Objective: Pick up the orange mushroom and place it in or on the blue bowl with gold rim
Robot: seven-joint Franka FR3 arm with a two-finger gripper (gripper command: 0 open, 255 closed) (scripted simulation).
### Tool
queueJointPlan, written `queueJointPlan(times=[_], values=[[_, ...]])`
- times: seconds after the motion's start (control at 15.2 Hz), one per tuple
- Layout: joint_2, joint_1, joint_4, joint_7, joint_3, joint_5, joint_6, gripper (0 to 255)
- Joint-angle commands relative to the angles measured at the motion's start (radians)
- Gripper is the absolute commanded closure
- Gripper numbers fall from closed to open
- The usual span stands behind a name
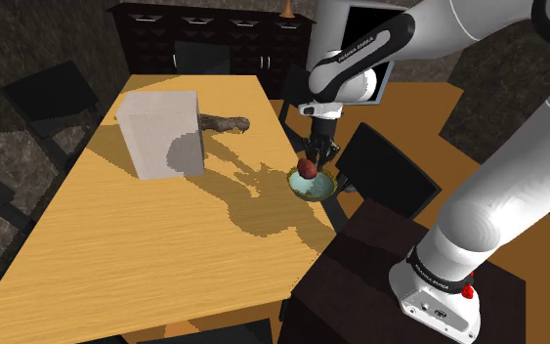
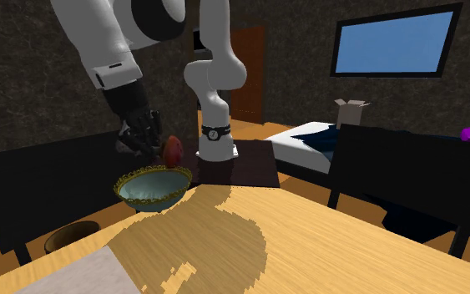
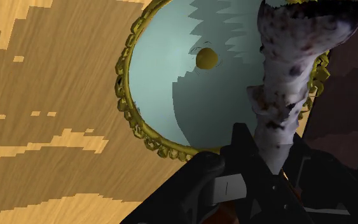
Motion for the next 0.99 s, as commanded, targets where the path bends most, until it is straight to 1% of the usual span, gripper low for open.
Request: queueJointPlan(times=[0.0,0.46,0.92], values=[[0.02,0.0,-0.011,-0.008,0.0,0.003,0.03,255],[0.092,0.003,-0.032,-0.027,0.002,0.017,0.122,255],[0.092,0.003,-0.032,-0.027,0.002,0.017,0.122,255]])
